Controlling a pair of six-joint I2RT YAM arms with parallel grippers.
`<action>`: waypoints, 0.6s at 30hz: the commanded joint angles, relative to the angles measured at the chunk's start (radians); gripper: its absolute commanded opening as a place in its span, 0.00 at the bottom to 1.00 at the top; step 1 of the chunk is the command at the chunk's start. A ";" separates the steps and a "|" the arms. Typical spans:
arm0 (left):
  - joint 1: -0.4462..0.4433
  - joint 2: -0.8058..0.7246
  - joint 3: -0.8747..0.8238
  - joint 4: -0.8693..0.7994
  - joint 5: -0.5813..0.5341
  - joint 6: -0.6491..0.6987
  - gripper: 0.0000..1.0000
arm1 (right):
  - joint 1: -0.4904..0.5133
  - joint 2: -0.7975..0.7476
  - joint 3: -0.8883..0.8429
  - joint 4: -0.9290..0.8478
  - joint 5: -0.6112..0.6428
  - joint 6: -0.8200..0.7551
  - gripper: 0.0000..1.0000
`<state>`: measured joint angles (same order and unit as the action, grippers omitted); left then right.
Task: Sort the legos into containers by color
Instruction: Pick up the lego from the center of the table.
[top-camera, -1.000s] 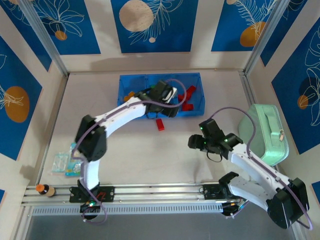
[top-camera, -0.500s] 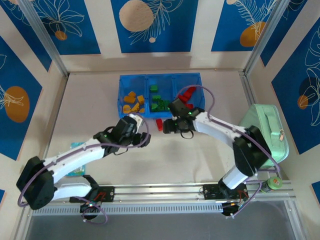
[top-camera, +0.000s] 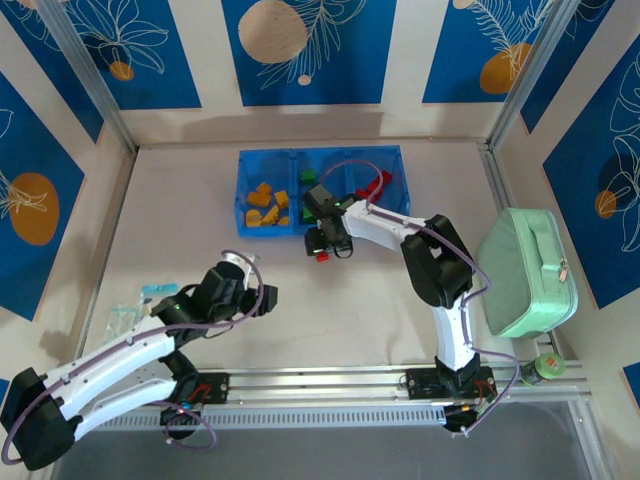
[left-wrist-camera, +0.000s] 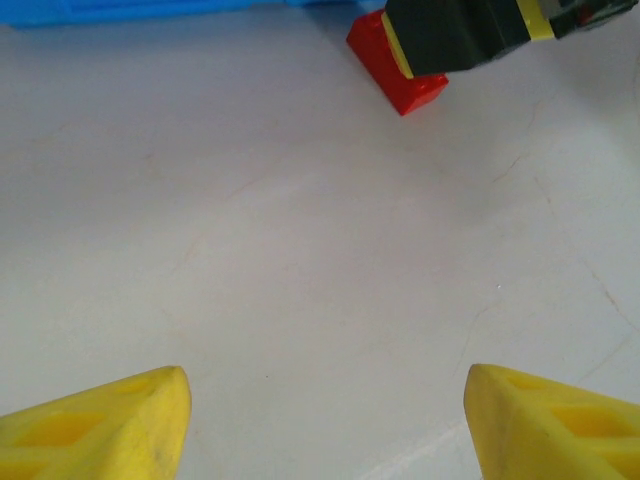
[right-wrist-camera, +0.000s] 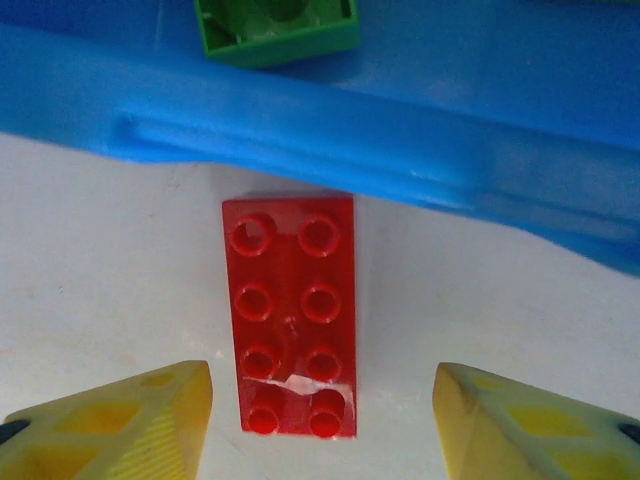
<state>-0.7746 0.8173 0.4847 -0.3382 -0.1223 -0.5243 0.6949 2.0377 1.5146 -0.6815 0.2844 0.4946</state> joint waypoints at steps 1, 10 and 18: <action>-0.004 -0.025 -0.012 -0.035 -0.014 -0.021 0.72 | 0.008 0.046 0.061 -0.069 0.019 -0.022 0.61; -0.005 -0.023 -0.016 -0.038 -0.026 -0.012 0.72 | 0.021 0.110 0.089 -0.074 0.005 -0.023 0.55; -0.005 -0.035 -0.014 -0.046 -0.036 -0.002 0.72 | 0.072 0.016 0.081 -0.126 0.090 -0.025 0.32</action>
<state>-0.7746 0.7994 0.4755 -0.3607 -0.1394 -0.5262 0.7391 2.1220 1.5806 -0.7532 0.3477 0.4740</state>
